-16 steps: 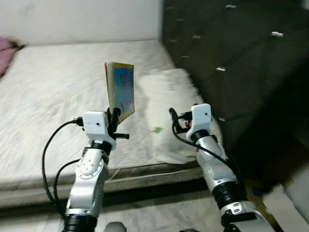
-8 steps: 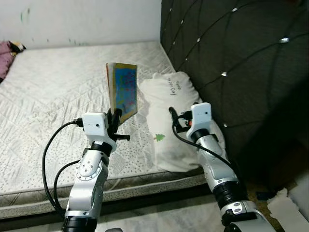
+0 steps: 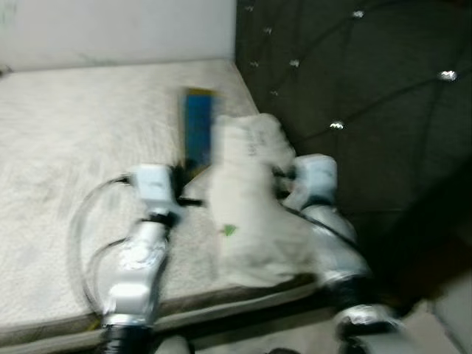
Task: Clean up the room
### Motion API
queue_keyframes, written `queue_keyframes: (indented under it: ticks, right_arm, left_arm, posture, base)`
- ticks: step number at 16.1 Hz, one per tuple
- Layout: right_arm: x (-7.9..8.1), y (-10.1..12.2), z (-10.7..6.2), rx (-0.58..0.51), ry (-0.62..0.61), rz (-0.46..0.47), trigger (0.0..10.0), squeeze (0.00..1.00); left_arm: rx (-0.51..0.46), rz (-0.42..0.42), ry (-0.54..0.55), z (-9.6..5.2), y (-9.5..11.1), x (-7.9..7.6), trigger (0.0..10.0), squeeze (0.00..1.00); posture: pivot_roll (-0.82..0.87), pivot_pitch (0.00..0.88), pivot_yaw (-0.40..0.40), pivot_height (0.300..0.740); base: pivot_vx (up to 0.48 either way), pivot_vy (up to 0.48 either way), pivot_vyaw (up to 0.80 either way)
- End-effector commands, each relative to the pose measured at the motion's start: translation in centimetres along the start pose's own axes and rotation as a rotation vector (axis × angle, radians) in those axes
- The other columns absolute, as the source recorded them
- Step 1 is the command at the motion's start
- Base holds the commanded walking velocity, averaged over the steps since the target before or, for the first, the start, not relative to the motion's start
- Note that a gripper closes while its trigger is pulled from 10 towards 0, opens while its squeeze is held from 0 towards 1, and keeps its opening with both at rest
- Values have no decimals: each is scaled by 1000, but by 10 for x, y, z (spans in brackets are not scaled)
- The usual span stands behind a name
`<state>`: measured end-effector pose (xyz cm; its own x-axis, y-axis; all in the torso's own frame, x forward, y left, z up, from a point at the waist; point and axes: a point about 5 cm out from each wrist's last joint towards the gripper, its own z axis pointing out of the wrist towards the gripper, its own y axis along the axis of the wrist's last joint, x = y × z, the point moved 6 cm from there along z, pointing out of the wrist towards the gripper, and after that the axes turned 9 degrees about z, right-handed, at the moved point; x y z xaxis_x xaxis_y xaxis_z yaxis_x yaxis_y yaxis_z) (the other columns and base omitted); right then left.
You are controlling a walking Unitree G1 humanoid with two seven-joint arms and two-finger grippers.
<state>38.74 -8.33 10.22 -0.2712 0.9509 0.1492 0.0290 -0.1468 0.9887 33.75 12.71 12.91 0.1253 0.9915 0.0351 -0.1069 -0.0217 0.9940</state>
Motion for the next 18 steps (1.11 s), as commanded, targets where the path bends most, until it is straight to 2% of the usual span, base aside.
queue_keyframes:
  ticks: [1,16,17,18]
  right_arm:
    - [-5,2,-1,-2,-2,-22,10000,0]
    - [-5,2,-1,-2,-2,-22,10000,0]
    - [-4,2,-1,-3,2,-25,10000,0]
    - [-3,2,0,0,17,-46,10000,0]
  left_arm:
    - [-38,8,30,0,9,7,10000,0]
    - [-38,8,30,0,9,7,10000,0]
    - [-28,-7,38,0,8,8,10000,0]
    - [-6,8,102,-1,2,23,10000,0]
  posture:
    - [84,0,10,740]
    - [84,0,10,740]
    - [85,0,10,740]
    - [87,0,7,740]
  base:
    - [0,0,0]
    - [0,0,0]
    - [0,0,0]
    - [0,0,800]
